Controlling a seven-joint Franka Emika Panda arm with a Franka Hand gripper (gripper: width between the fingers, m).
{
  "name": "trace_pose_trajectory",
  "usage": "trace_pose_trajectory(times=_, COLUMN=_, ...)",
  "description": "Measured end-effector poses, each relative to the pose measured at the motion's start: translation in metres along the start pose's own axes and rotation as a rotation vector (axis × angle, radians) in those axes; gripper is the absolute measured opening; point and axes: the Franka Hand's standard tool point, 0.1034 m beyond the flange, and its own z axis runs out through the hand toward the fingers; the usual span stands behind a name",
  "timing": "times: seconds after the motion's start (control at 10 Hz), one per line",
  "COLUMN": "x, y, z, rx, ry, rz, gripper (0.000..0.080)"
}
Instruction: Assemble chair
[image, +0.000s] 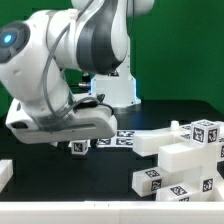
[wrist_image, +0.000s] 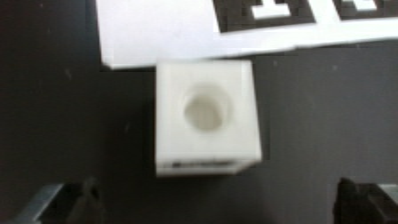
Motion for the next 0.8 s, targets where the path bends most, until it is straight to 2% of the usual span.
trace_pose_trajectory(times=0.1, x=-0.003, y=0.000, z=0.007, rx=0.019, ry=-0.098, rz=0.030, gripper=0.0649)
trace_pose_trajectory(times=0.2, x=0.001, y=0.000, z=0.007, rx=0.021, ry=-0.139, rz=0.028, gripper=0.0649)
trace_pose_trajectory(times=0.3, x=-0.002, y=-0.001, z=0.010, rx=0.033, ry=-0.207, rz=0.031, gripper=0.0649)
trace_pose_trajectory(times=0.5, x=-0.002, y=0.004, z=0.018, rx=0.026, ry=-0.270, rz=0.044, gripper=0.0649)
trace_pose_trajectory(times=0.8, x=-0.002, y=0.007, z=0.018, rx=0.024, ry=-0.270, rz=0.051, gripper=0.0649)
